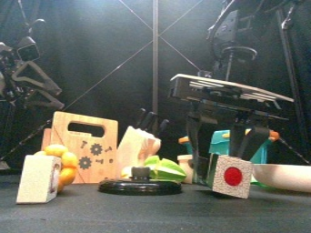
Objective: Place green sushi roll in cutting position
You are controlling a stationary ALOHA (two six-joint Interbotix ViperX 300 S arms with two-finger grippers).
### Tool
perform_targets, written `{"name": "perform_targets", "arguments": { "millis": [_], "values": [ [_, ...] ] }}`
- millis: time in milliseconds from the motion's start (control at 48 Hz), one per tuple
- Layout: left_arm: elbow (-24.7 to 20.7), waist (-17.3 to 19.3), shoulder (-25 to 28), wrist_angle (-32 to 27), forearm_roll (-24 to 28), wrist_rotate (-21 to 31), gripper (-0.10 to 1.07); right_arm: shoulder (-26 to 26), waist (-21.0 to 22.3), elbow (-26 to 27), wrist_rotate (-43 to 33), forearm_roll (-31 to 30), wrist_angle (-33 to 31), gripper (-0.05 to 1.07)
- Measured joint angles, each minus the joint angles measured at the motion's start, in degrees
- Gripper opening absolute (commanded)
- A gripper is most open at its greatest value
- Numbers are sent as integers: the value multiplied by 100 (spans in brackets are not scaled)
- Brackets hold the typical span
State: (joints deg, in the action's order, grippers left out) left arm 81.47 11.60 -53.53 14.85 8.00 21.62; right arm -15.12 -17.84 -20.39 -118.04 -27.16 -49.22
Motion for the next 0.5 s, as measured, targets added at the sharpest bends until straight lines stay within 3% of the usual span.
{"name": "perform_targets", "arguments": {
  "millis": [104,500],
  "values": [
    [0,0,18,0,0,0,87,0,9,18,9,-18,0,93],
    [0,0,18,0,0,0,87,9,18,44,97,-79,-211,93]
  ]
}}
